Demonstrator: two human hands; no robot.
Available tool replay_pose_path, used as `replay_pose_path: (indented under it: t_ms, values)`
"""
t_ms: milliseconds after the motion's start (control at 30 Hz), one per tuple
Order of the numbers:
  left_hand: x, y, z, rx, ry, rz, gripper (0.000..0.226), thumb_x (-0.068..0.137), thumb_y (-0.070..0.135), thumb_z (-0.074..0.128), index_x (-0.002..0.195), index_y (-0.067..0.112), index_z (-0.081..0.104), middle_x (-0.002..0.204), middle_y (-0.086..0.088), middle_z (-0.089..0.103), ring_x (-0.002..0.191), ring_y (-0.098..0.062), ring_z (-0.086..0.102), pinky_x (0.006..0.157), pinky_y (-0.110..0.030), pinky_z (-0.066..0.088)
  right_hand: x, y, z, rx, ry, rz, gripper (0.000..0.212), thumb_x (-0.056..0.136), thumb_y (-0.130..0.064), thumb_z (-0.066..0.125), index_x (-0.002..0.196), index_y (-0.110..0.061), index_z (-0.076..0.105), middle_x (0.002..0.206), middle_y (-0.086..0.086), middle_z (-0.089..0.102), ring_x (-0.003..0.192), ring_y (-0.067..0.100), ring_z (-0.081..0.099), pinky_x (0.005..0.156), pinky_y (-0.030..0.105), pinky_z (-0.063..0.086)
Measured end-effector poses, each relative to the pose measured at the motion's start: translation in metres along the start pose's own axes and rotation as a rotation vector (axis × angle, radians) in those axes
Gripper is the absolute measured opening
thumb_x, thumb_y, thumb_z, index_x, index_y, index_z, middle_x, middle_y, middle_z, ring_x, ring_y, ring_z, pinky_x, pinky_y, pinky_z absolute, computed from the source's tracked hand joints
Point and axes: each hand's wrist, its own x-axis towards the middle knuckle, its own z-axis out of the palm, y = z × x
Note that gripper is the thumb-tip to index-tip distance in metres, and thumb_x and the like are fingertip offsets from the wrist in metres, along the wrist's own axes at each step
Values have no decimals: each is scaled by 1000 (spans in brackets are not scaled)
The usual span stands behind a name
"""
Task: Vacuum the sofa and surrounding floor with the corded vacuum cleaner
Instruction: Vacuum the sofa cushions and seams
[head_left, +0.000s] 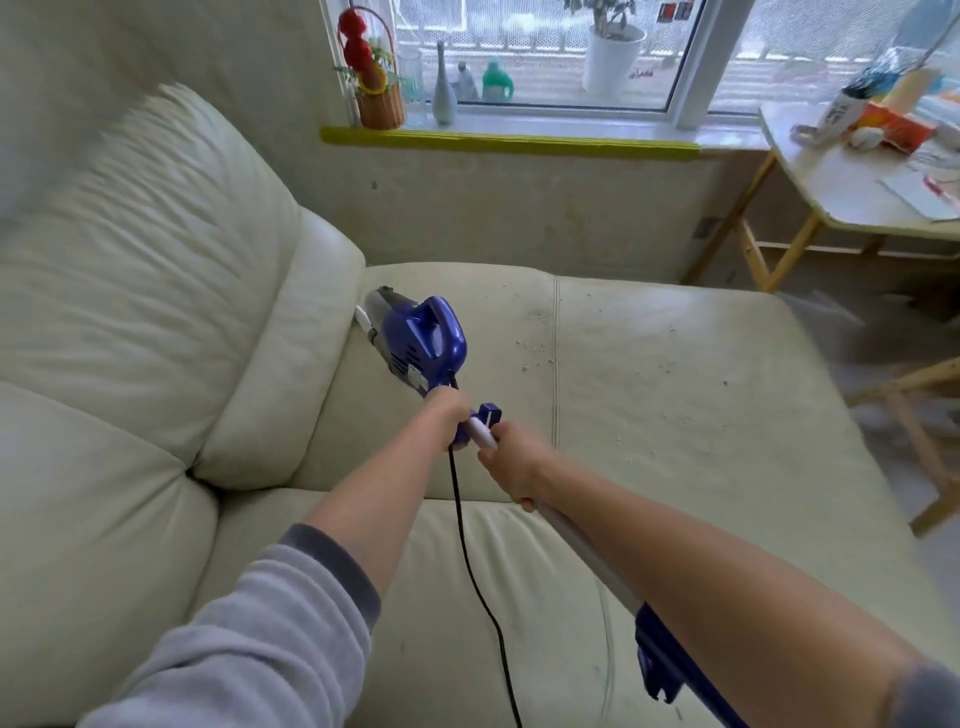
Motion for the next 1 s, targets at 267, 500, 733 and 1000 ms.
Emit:
replay_pose_path:
  t_ms: [267, 500, 733, 1000]
  values:
    - [-52, -29, 19, -180, 286, 65, 58, 85, 15, 57, 137, 4, 36, 130, -16, 51, 107, -33, 59, 85, -42, 55, -85, 62, 30, -260, 49, -120, 20, 98, -11, 38, 116, -7, 48, 93, 14, 51, 66, 26, 49, 61, 36, 45]
    - [-46, -42, 24, -458, 214, 42, 34, 83, 20, 60, 114, 6, 53, 115, -9, 63, 100, -29, 59, 94, -42, 48, -110, 116, 53, -336, 142, -191, 17, 98, -12, 44, 114, -6, 49, 103, 14, 58, 77, 27, 52, 61, 33, 39]
    - [-51, -64, 31, -731, 106, -112, 28, 102, 13, 44, 75, 5, 45, 69, -6, 46, 61, -18, 48, 78, -35, 47, -97, 163, 44, -376, 171, -11, 17, 96, -27, 49, 109, -16, 45, 89, 3, 53, 72, 22, 49, 54, 30, 32]
    - [-38, -65, 34, -771, -91, -167, 23, 99, 6, 44, 76, 5, 47, 73, -5, 48, 70, -18, 54, 58, -37, 43, -41, 128, 32, -545, 377, -103, 58, 83, -54, 57, 122, -13, 44, 119, 8, 48, 113, 28, 46, 92, 34, 35]
